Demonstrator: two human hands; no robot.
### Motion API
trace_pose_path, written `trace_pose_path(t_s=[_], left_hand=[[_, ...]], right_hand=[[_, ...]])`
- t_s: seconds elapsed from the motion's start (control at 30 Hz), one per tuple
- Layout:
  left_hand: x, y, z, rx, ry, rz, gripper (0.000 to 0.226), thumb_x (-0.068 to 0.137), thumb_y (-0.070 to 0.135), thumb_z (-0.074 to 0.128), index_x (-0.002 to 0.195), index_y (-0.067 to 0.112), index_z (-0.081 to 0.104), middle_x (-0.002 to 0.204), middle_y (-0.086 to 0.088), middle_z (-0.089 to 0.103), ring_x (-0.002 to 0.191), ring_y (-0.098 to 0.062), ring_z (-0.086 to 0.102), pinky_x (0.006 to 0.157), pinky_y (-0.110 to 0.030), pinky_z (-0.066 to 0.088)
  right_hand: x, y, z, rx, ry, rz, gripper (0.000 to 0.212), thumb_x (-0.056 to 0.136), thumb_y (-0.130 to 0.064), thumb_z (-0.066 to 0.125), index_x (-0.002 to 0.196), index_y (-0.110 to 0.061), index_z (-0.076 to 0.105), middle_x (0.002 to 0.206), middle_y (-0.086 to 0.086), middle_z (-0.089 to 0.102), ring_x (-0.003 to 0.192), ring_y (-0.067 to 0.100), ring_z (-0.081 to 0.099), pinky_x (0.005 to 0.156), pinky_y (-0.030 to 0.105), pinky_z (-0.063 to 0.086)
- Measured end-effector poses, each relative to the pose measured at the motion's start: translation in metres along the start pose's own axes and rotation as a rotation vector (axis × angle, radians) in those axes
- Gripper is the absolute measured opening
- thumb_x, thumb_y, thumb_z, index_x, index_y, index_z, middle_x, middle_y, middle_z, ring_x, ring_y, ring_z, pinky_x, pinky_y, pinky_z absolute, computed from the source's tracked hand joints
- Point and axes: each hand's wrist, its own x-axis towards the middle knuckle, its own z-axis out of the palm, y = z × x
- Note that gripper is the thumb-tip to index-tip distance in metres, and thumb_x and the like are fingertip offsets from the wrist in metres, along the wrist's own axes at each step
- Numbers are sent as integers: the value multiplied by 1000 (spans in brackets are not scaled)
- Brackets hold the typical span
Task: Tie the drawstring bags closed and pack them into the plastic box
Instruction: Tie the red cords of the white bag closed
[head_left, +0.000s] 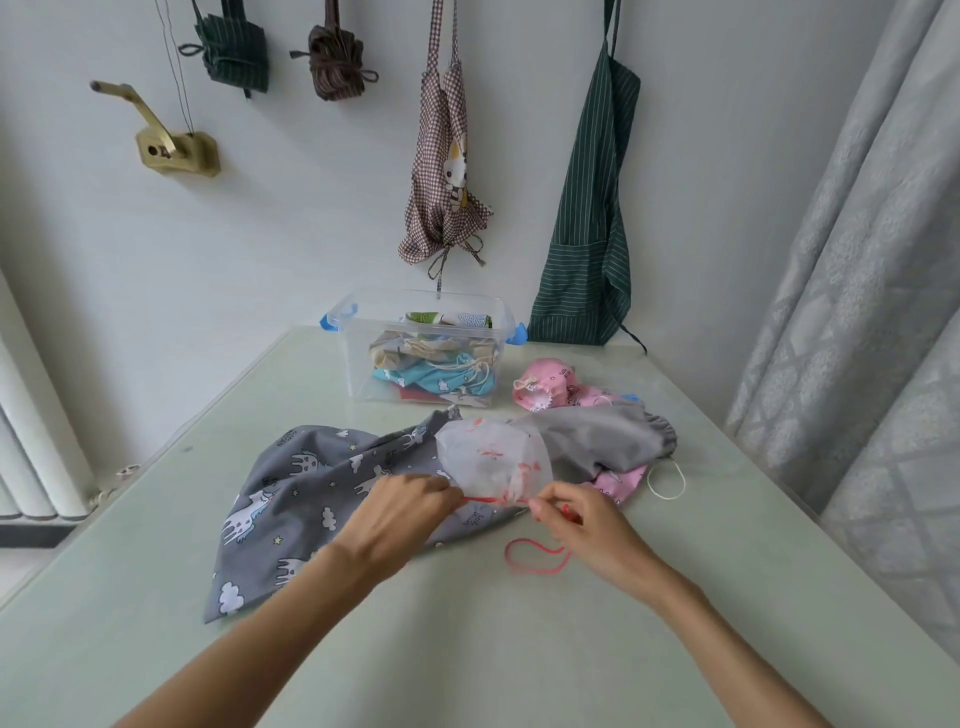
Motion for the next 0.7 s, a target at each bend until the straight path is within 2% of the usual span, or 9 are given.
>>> trace_pose_path(t_s=[0.03, 0.1, 0.2, 0.27, 0.37, 0.43, 0.5, 0.6, 0.7], left_hand=[[-2, -2, 0, 51, -8, 57, 21, 64, 24, 85, 69, 23, 65, 60, 7, 60, 56, -14, 61, 38, -24, 32], [-4, -6, 5, -3, -63, 63, 15, 72, 18, 78, 76, 23, 65, 69, 5, 63, 66, -17, 63, 43, -26, 42], [-1, -5, 12, 18, -172, -155, 14, 95, 23, 48, 96, 21, 62, 97, 0, 65, 93, -25, 61, 65, -35, 40], [-1, -5, 12, -80, -188, -346, 21, 95, 35, 47, 102, 23, 63, 102, 1, 68, 97, -28, 61, 68, -32, 40], [-15, -6, 1, -396, -118, -634, 31, 85, 49, 60, 112, 34, 56, 95, 12, 71, 92, -16, 65, 74, -29, 46], [-27, 3, -4, -608, -18, -791, 19, 86, 48, 60, 95, 32, 59, 74, 15, 69, 66, -6, 66, 62, -22, 46], [-31, 22, -8, -932, -85, -855, 25, 94, 41, 50, 86, 25, 67, 60, 14, 65, 46, -1, 59, 46, -15, 39], [-19, 47, -10, -1480, -209, -1044, 33, 99, 37, 42, 98, 16, 67, 66, 9, 61, 44, -1, 52, 38, -11, 32], [3, 56, -7, -1824, 25, -1333, 30, 98, 35, 46, 88, 12, 61, 61, 4, 53, 43, -4, 43, 33, -11, 26]], right_hand=[[-1, 2, -3, -87, -1, -33, 20, 92, -21, 57, 73, -18, 59, 51, -11, 40, 47, 2, 32, 49, 14, 26], [-1, 6, -3, -189, -9, -52, 20, 90, -23, 60, 70, -22, 59, 45, -11, 36, 45, 5, 31, 48, 16, 25], [0, 2, 10, -199, 16, -29, 19, 89, -24, 60, 72, -17, 61, 41, -9, 34, 43, 5, 33, 47, 16, 26], [2, -1, 19, -196, 20, -14, 21, 89, -27, 60, 68, -24, 58, 41, -8, 36, 43, 5, 33, 47, 18, 25], [3, -4, 24, -233, 63, 8, 27, 88, -35, 58, 62, -30, 52, 42, -9, 43, 43, 6, 38, 49, 21, 28], [3, -8, 24, -229, 91, 12, 26, 87, -36, 58, 62, -31, 53, 44, -10, 47, 45, 5, 42, 50, 21, 31], [5, -13, 25, -242, 99, 10, 24, 87, -36, 59, 64, -30, 56, 46, -12, 49, 46, 2, 45, 51, 19, 33], [6, -20, 27, -214, 94, 16, 21, 87, -34, 59, 71, -22, 62, 49, -7, 50, 48, 4, 43, 54, 25, 36], [5, -24, 27, -163, 76, 32, 21, 88, -31, 59, 72, -18, 63, 50, -5, 49, 49, 8, 41, 54, 28, 33]])
